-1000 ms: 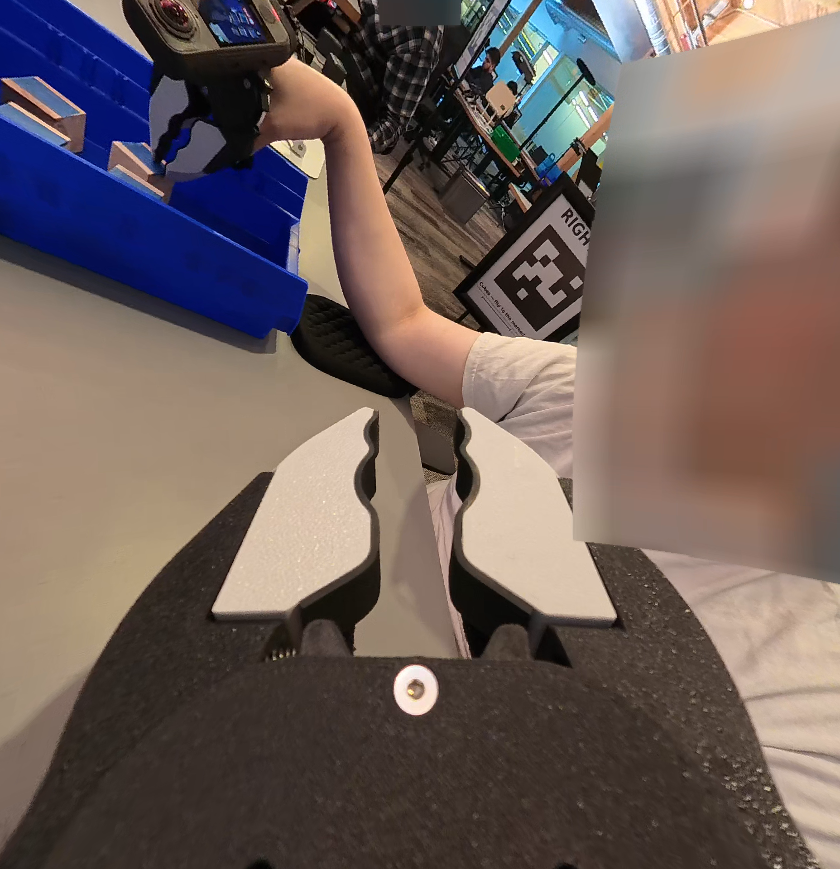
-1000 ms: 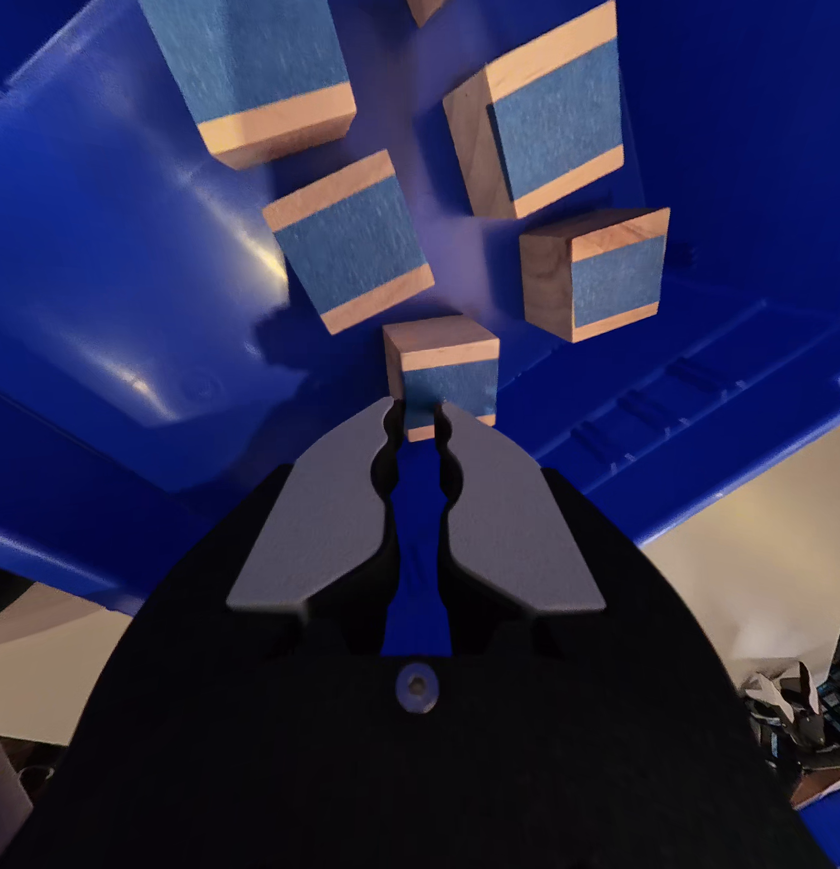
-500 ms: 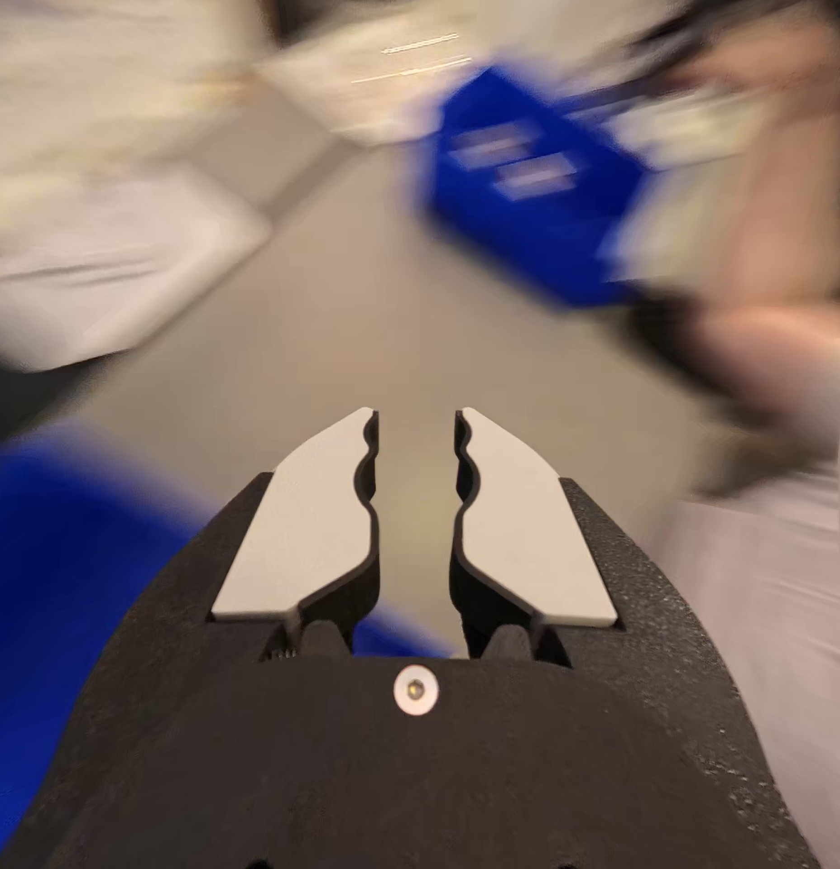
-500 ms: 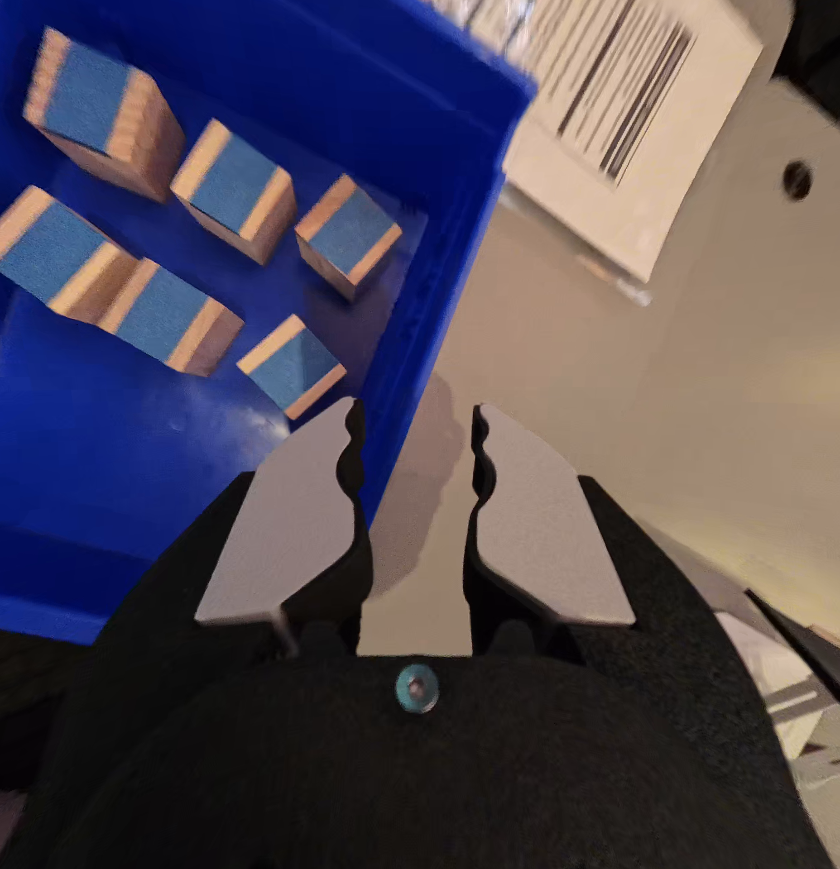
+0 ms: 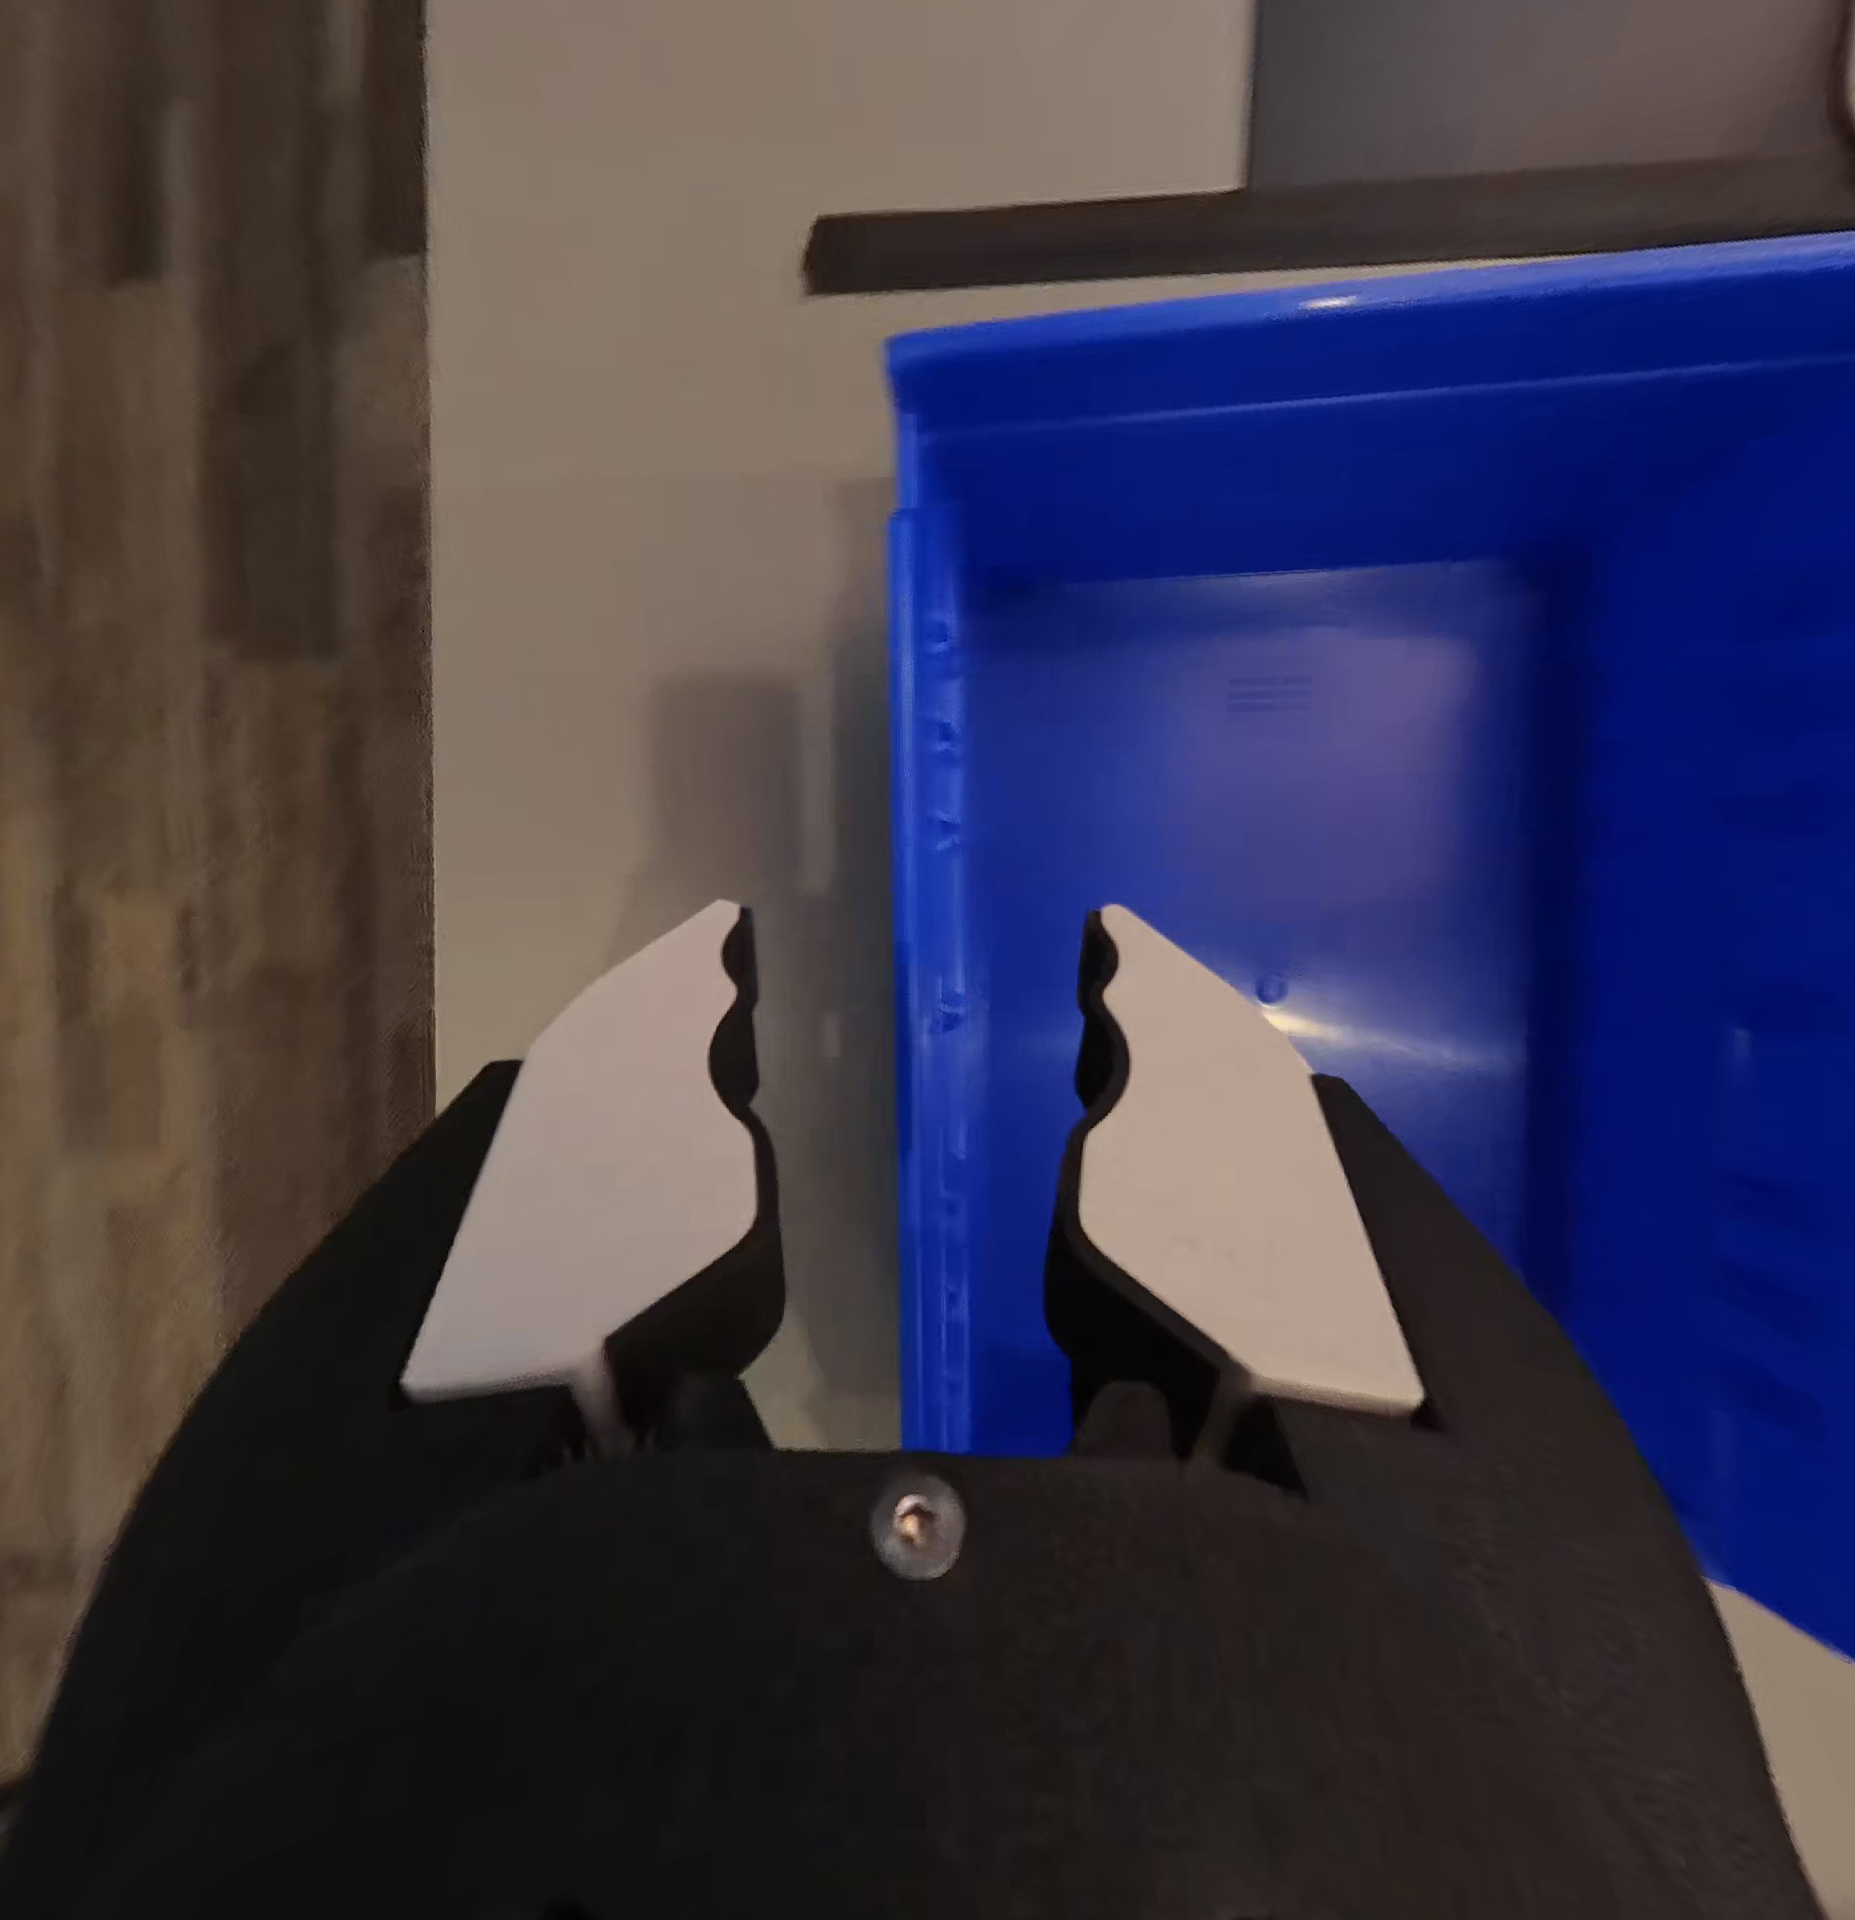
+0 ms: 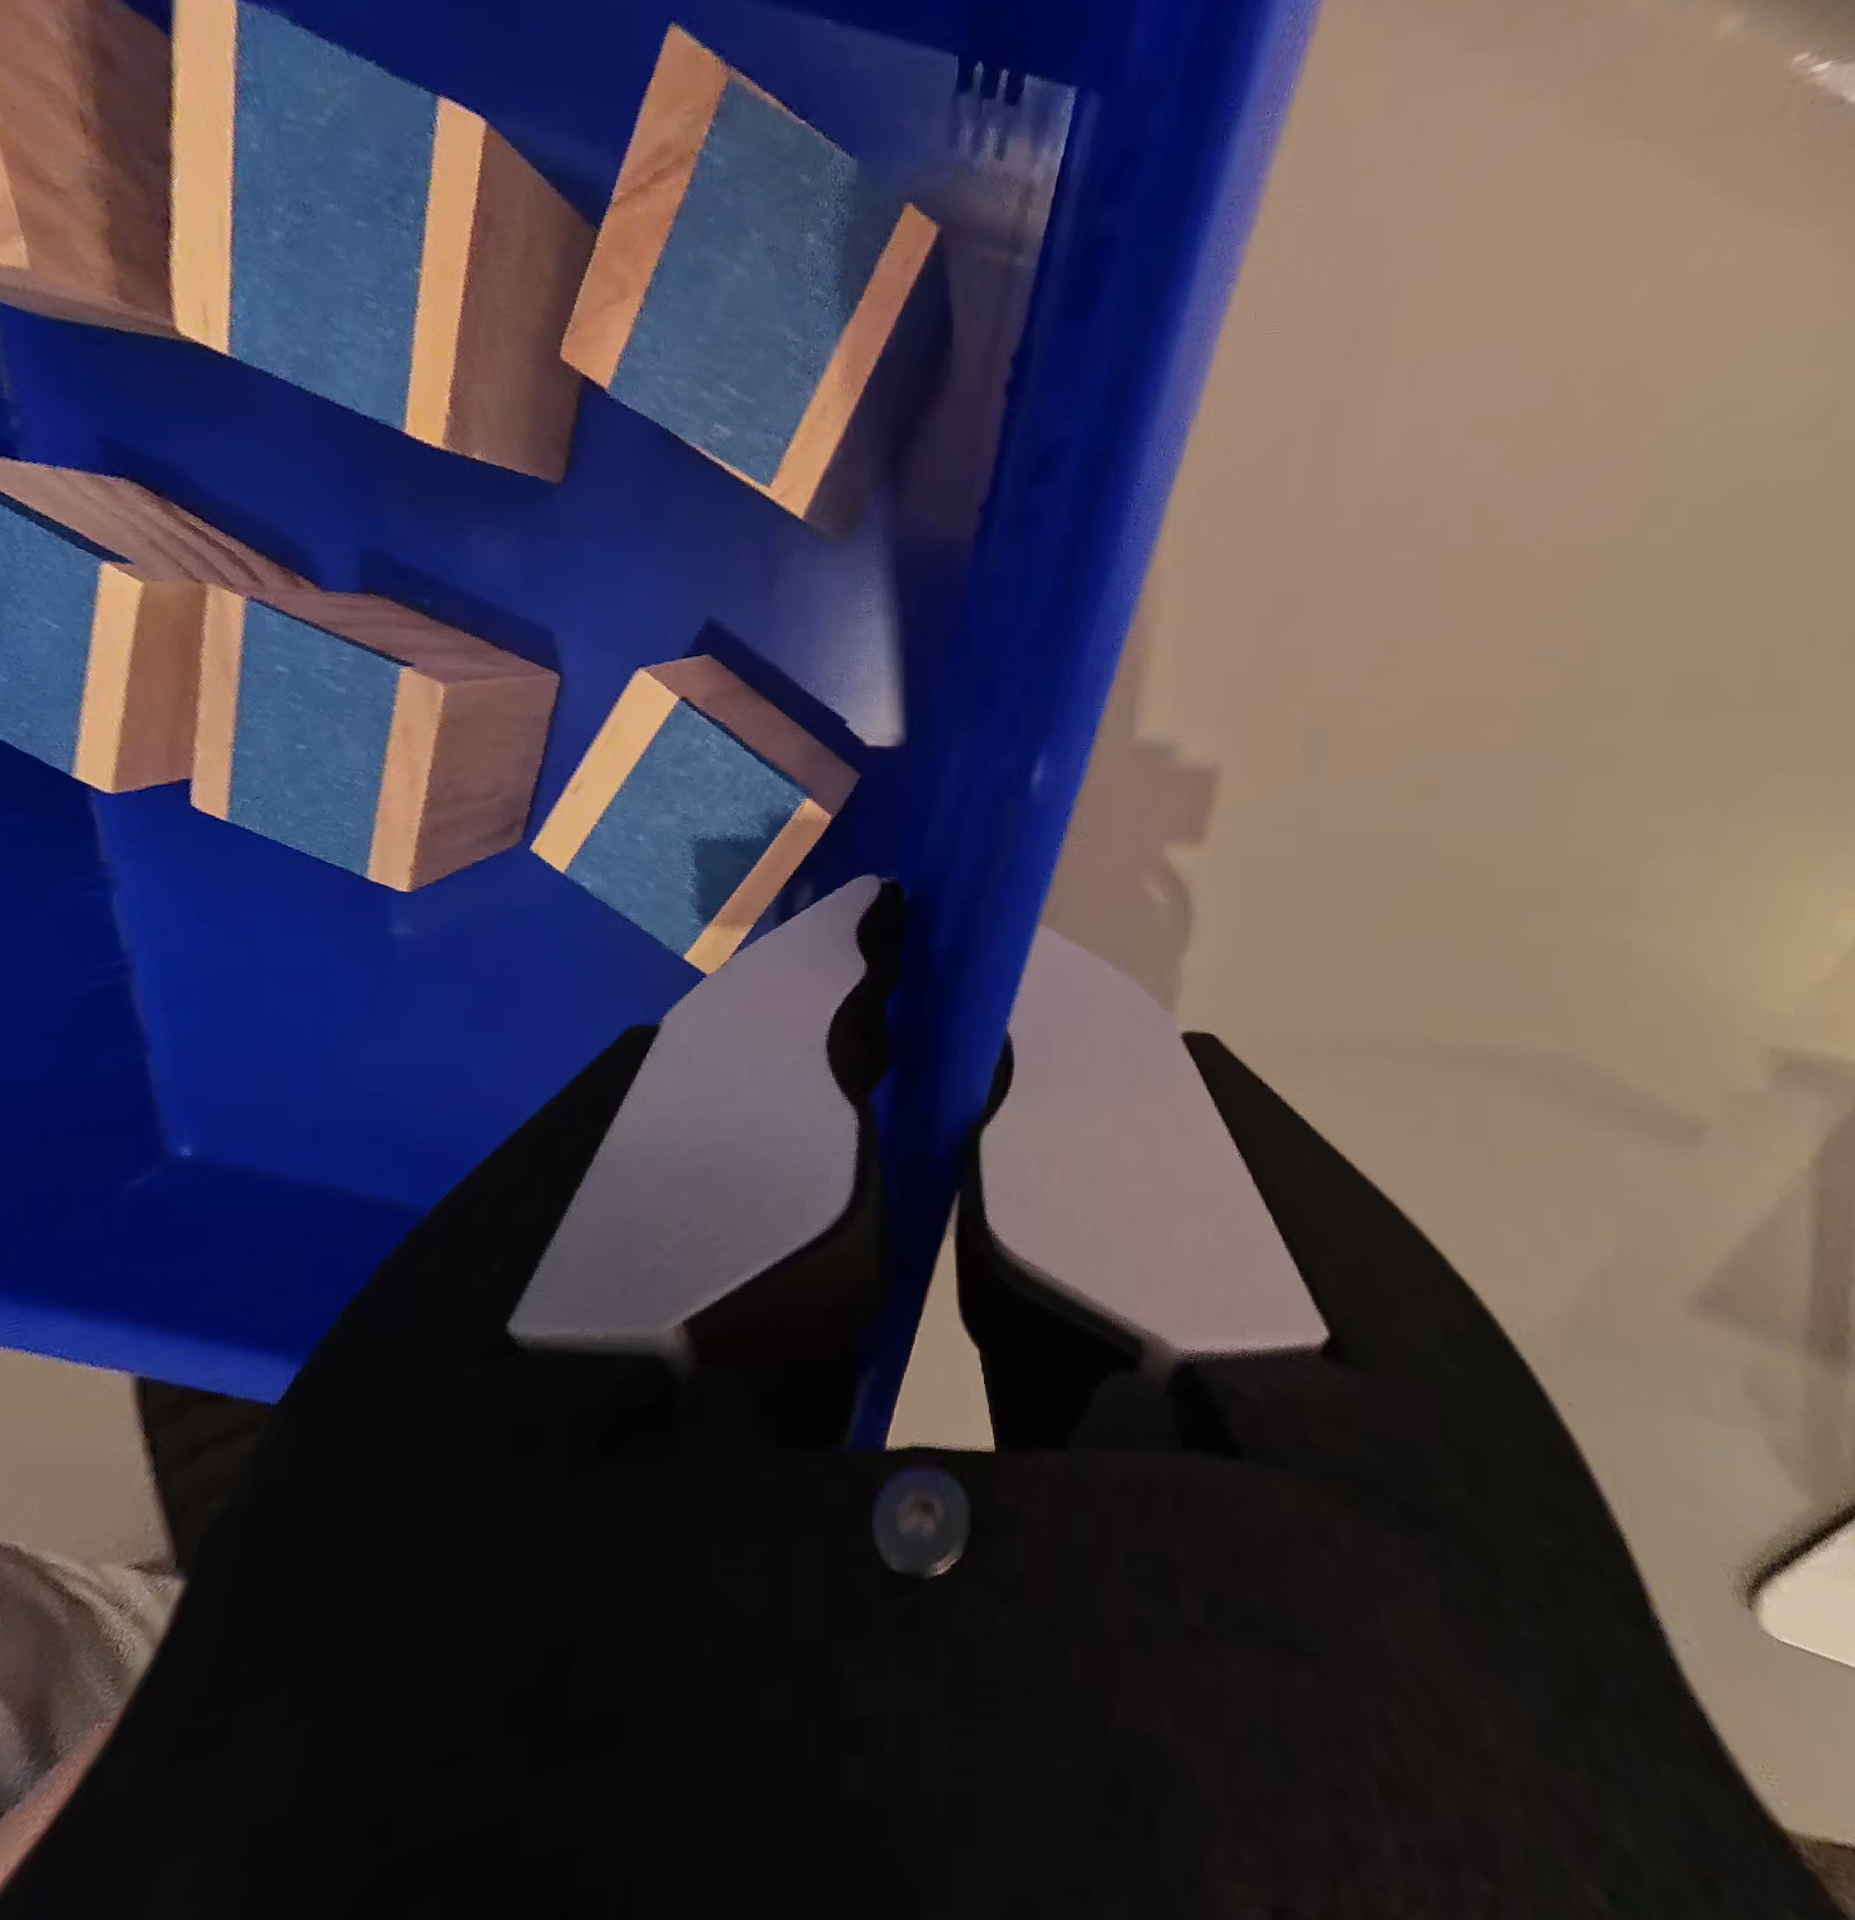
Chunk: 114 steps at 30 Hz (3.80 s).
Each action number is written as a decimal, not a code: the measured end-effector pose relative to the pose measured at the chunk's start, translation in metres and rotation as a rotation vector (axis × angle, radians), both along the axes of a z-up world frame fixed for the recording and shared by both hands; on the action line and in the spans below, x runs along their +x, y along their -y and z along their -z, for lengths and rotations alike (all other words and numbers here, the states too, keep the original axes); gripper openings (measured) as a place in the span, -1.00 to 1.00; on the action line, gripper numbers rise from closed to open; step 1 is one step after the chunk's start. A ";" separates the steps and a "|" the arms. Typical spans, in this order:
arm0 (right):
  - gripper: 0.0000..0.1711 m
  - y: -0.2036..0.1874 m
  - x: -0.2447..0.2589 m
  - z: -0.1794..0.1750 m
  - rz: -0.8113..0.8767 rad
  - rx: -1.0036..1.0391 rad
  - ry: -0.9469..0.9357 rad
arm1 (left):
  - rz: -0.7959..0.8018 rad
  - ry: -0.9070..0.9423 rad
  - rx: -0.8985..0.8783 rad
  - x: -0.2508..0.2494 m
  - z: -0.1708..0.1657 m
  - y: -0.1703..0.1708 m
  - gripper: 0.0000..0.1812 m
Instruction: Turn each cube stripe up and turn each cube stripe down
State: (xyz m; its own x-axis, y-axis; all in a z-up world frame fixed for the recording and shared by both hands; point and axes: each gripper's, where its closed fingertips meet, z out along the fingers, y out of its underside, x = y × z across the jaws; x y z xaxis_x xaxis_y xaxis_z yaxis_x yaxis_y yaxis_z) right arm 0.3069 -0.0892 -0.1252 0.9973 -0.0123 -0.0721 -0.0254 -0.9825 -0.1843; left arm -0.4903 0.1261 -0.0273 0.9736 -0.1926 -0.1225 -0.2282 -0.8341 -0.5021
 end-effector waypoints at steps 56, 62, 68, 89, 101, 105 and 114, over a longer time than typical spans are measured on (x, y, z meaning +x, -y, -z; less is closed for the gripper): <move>-0.91 -0.058 -0.070 0.007 -0.101 0.093 -0.035 | 0.631 0.120 -0.486 0.252 0.052 0.128 -0.49; -0.91 -0.055 -0.070 0.007 -0.058 0.080 -0.062 | 0.619 0.182 -0.403 0.224 0.015 0.125 -0.48; -0.92 -0.055 -0.072 0.007 -0.018 0.047 -0.074 | 0.588 0.287 -0.317 0.195 -0.016 0.119 -0.49; -0.93 -0.044 -0.107 -0.143 0.211 0.119 -0.110 | 0.259 0.632 0.022 0.034 -0.087 0.103 -0.61; -0.93 -0.153 -0.395 -0.174 -0.086 0.132 -0.234 | 0.144 0.709 0.103 -0.019 -0.094 0.131 -0.60; -0.93 -0.176 -0.491 -0.155 -0.185 0.103 -0.260 | 0.049 0.720 0.189 -0.047 -0.103 0.147 -0.60; -0.93 -0.192 -0.624 -0.111 -0.322 0.053 -0.235 | 0.045 0.717 0.404 -0.066 -0.133 0.191 -0.61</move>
